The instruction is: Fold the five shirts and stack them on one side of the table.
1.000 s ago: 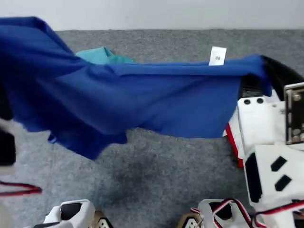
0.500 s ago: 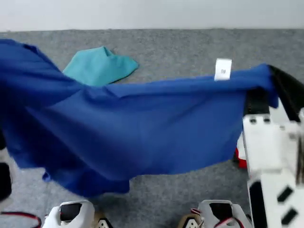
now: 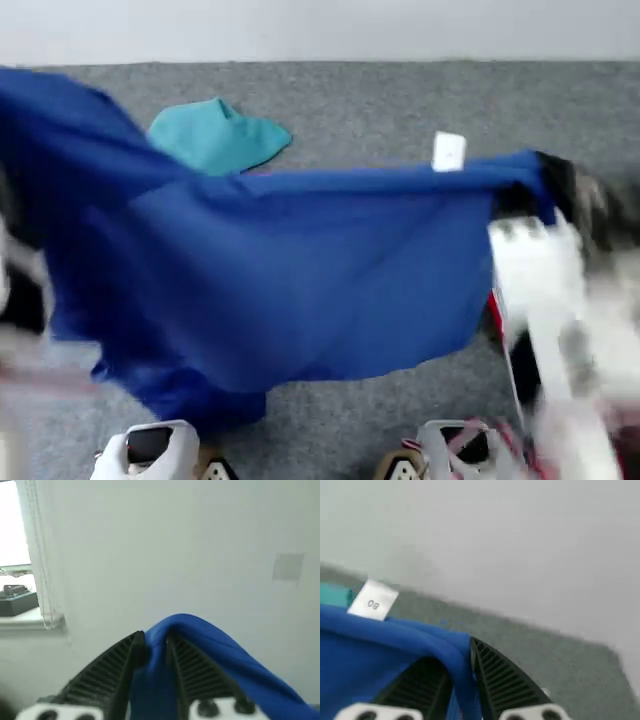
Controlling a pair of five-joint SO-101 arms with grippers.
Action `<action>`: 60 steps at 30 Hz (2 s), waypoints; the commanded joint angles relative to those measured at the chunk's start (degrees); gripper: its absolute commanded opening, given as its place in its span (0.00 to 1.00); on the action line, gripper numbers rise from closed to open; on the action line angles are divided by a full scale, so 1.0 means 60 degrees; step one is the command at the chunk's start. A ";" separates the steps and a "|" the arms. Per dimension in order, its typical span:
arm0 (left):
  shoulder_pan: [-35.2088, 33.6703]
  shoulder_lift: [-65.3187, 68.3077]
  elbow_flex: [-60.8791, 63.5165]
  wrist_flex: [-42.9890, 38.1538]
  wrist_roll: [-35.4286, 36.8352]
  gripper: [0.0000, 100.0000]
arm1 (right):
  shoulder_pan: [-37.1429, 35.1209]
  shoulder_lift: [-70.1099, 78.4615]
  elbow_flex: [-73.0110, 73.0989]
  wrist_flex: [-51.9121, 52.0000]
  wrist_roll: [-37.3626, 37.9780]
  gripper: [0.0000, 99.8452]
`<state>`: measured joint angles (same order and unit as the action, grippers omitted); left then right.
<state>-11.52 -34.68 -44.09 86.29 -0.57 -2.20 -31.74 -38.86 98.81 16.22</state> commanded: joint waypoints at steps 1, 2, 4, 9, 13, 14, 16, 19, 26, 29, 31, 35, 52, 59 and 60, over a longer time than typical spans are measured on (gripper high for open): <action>-0.0103 -0.0044 0.1795 -0.0777 0.0073 0.08 | 0.0037 0.0857 0.1509 -0.0930 -0.0103 0.01; -0.0103 -0.0044 0.2322 -0.1026 0.0073 0.08 | 0.0037 0.1018 0.1963 -0.1282 -0.0088 0.01; -0.0103 -0.0044 0.3480 -0.1656 0.0044 0.08 | 0.0037 0.1385 0.2916 -0.2117 -0.0088 0.01; -0.0103 -0.0029 0.6322 -0.3502 -0.0938 0.08 | 0.0022 0.2410 0.5084 -0.4799 -0.0132 0.01; -0.0117 0.0190 0.8256 -0.4952 -0.1026 0.08 | -0.0022 0.3377 0.6139 -0.6894 -0.0147 0.01; -0.0117 0.0366 0.8462 -0.5084 -0.1026 0.08 | -0.0037 0.3612 0.6242 -0.7275 -0.0147 0.01; -0.0103 0.0777 0.8637 -0.5143 -0.1011 0.08 | -0.0037 0.4095 0.6300 -0.7890 -0.0132 0.01; 0.0029 0.1319 0.8608 -0.4894 -0.0952 0.08 | -0.0037 0.4608 0.6300 -0.7700 -0.0088 0.01; 0.0762 0.4029 0.7538 -0.3634 -0.0161 0.09 | -0.0037 0.4857 0.6315 -0.4960 -0.0117 0.01; 0.1319 0.6095 0.5692 -0.2505 -0.0161 0.12 | -0.0051 0.4828 0.6330 -0.4007 -0.0073 0.01; 0.1773 0.7546 0.4154 -0.1509 -0.0161 0.12 | -0.0007 0.4828 0.6330 -0.3714 -0.0073 0.01; 0.2755 1.0579 0.1194 0.0542 -0.0630 0.12 | -0.0022 0.4842 0.6330 -0.3626 -0.0073 0.01; 0.3004 1.4960 -0.1736 0.2388 -0.1055 0.12 | -0.0007 0.4886 0.6842 -0.3714 -0.0059 0.01; 0.3077 1.4432 -0.1751 0.2388 -0.0996 0.12 | 0.0007 0.4901 0.6901 -0.3802 -0.0059 0.01; 0.3077 1.4139 -0.1634 0.2403 -0.0996 0.12 | 0.0022 0.4901 0.6901 -0.3817 -0.0059 0.01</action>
<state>6.86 55.52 -53.32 99.21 -6.46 -1.93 -2.11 2.73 76.75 16.04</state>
